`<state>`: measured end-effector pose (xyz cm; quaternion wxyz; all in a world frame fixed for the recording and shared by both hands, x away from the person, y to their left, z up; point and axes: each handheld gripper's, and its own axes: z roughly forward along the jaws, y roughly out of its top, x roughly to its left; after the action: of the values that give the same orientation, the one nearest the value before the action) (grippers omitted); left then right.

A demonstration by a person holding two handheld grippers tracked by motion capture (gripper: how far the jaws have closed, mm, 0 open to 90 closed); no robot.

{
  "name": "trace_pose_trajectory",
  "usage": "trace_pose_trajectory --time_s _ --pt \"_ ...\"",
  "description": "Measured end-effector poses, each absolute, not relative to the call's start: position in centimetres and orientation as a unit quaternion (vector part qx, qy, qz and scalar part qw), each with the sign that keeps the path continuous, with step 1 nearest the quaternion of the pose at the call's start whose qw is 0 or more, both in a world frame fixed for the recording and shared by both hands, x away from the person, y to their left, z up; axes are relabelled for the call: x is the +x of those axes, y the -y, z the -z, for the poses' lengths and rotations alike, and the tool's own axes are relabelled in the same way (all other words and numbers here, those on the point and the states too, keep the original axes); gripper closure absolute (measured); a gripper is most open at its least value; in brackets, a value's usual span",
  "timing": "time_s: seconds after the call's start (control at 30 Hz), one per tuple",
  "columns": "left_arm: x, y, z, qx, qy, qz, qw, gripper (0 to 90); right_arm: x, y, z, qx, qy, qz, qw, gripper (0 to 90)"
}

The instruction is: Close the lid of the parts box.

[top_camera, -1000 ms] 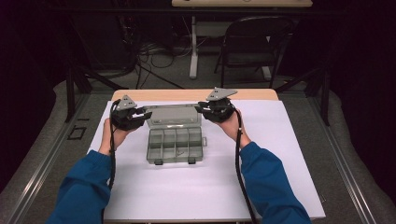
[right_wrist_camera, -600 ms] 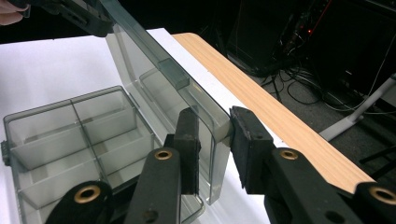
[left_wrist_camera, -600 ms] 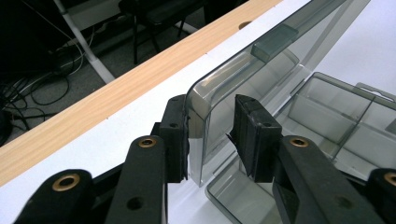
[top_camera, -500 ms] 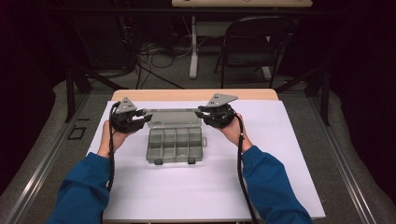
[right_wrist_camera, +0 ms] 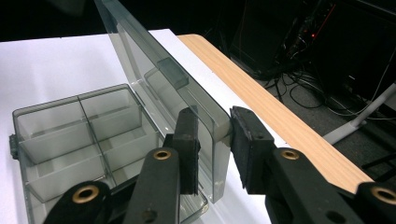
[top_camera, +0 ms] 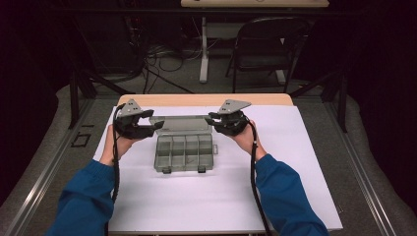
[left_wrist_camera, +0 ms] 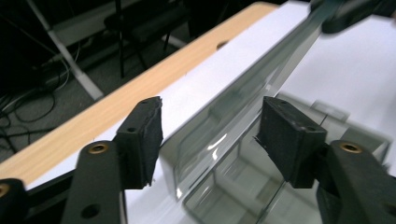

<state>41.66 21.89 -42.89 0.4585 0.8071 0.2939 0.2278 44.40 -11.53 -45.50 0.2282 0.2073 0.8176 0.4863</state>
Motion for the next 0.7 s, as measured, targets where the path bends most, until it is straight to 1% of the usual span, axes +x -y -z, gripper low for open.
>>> trace_pose_trajectory --time_s 0.03,0.17,0.27,0.33,0.37,0.43,0.5,0.57,0.6,0.67,0.7 --pt "41.5 -21.9 42.6 0.801 -0.294 -0.233 0.467 44.9 44.4 11.5 45.5 0.206 -0.818 -0.485 0.229 71.9" --pt "41.5 -21.6 41.9 0.783 -0.318 -0.255 0.471 63.9 44.1 11.6 45.6 0.204 -0.819 -0.486 0.226 71.1" --pt "41.8 -21.4 42.2 0.789 -0.328 -0.245 0.458 75.8 43.9 11.6 45.7 0.203 -0.82 -0.486 0.224 69.7" --pt "41.9 -21.2 42.6 0.796 -0.33 -0.238 0.448 81.6 43.8 11.6 45.6 0.2 -0.821 -0.485 0.224 68.5" --pt "41.9 -21.2 42.7 0.797 -0.331 -0.234 0.448 84.0 43.7 11.6 45.6 0.202 -0.821 -0.486 0.221 66.1" --pt "41.9 -21.2 42.9 0.8 -0.331 -0.228 0.446 87.4 43.5 11.6 45.6 0.201 -0.823 -0.484 0.217 61.7" --pt "41.7 -21.1 43.0 0.802 -0.328 -0.228 0.444 89.4 43.3 11.6 45.6 0.203 -0.825 -0.484 0.21 50.1" --pt "41.5 -21.1 43.1 0.803 -0.327 -0.226 0.443 89.8 43.0 11.6 45.5 0.202 -0.824 -0.488 0.203 44.5" --pt "41.4 -21.0 43.2 0.805 -0.324 -0.227 0.443 90.0 42.8 11.6 45.4 0.201 -0.824 -0.491 0.196 40.2" --pt "41.1 -20.9 43.3 0.807 -0.321 -0.226 0.441 90.0 42.3 11.7 45.2 0.197 -0.82 -0.502 0.194 42.7" --pt "41.0 -20.9 43.4 0.808 -0.319 -0.226 0.44 90.0 42.1 11.7 45.0 0.194 -0.817 -0.507 0.191 46.8"
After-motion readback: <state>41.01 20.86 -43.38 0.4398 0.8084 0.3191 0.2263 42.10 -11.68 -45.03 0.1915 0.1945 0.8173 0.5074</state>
